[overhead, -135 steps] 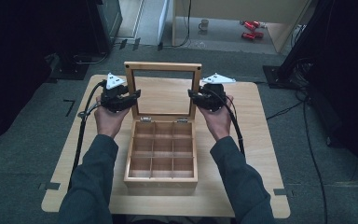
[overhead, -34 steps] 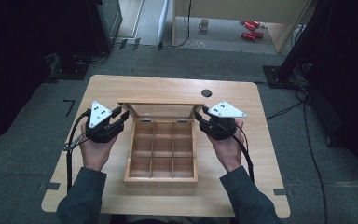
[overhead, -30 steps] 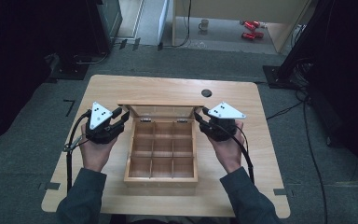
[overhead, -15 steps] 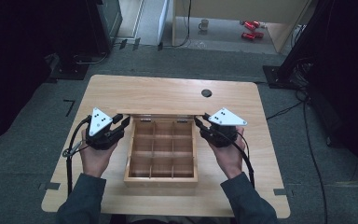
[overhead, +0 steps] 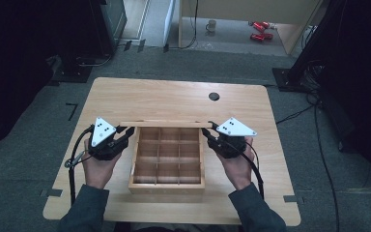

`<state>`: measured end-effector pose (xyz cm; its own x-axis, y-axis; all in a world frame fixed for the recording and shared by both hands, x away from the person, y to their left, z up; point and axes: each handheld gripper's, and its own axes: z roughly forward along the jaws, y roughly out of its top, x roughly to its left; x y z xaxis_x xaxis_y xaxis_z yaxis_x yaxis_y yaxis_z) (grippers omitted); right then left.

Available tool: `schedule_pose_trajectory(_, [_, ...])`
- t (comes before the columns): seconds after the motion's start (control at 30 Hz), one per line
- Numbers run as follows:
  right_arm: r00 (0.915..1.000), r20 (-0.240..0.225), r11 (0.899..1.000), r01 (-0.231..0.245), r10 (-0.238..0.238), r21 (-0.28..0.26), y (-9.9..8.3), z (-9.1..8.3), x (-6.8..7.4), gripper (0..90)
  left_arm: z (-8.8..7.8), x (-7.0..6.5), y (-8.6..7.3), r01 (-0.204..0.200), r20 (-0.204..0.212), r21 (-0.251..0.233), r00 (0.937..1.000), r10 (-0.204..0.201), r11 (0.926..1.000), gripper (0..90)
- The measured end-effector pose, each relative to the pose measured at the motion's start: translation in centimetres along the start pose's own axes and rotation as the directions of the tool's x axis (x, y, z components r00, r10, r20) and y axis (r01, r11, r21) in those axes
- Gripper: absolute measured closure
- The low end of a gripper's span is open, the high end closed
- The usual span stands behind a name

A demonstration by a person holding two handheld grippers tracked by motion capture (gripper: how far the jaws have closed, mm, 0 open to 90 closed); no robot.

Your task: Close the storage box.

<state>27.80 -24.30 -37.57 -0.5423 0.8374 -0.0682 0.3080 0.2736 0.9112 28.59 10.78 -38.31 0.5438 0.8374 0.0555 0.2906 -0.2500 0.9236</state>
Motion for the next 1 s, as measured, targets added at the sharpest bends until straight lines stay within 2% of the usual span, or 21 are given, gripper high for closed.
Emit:
schedule_pose_trajectory(0.5, [0.9997,-0.015,1.000,-0.018,0.018,-0.006,-1.3,-0.6,0.7,67.6,-0.6,-0.6,-1.2,0.007,0.007,0.000,0.9999,-0.007,1.0000,69.4])
schedule_pose_trajectory(1.0, [0.9996,-0.020,1.000,-0.018,0.018,-0.003,-2.9,-1.0,1.5,67.9,-0.9,-1.1,-2.6,-0.002,0.011,0.019,0.9999,0.002,0.9998,69.0])
